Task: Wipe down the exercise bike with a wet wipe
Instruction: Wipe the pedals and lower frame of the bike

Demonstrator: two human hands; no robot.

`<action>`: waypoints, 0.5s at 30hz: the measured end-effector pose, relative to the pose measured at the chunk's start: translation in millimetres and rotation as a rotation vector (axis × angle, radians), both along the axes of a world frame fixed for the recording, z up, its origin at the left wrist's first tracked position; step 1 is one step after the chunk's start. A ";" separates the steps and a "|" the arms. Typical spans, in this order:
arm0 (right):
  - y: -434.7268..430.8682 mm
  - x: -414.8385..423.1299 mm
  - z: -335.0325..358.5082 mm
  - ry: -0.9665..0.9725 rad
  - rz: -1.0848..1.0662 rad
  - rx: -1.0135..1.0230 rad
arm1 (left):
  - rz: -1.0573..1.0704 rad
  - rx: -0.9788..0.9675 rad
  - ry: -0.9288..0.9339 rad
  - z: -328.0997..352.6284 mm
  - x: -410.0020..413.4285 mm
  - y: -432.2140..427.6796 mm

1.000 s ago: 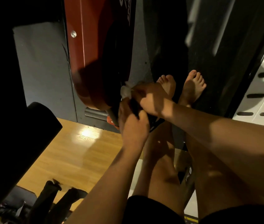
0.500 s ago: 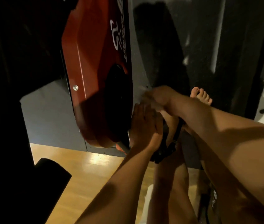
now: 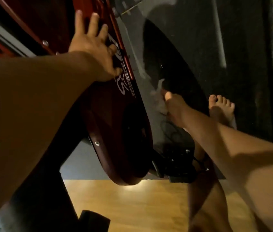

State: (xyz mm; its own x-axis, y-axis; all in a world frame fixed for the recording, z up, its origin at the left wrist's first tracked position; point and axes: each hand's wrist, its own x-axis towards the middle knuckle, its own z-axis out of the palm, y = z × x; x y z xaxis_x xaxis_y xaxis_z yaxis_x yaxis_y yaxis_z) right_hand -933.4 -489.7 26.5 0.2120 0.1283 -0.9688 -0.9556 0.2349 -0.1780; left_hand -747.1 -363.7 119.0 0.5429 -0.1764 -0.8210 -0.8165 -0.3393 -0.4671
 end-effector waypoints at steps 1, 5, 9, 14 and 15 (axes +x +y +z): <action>9.1 -6.2 -4.9 -0.016 0.023 0.065 | 0.109 -0.045 -0.010 1.0 4.4 6.2; 60.0 -6.7 -13.1 -0.009 0.131 0.156 | 0.521 -0.331 -0.015 -10.5 -8.6 8.6; 72.1 33.8 -27.6 -0.095 0.173 0.121 | 0.534 -0.373 -0.015 -19.8 -12.4 8.7; 56.2 151.9 -22.3 -0.362 -0.108 0.145 | 0.516 -0.304 0.021 -22.9 -11.1 7.0; 51.6 172.2 -22.2 -0.349 -0.209 0.159 | 0.516 -0.292 0.025 -23.0 -11.1 6.5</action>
State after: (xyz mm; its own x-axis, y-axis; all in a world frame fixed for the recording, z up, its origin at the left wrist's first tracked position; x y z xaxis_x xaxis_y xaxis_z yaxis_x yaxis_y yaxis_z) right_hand -761.2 -438.0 4.3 0.5602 0.1896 -0.8064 -0.7738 0.4671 -0.4277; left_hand -758.2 -357.3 96.0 0.6000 -0.1156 -0.7916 -0.5216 -0.8068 -0.2775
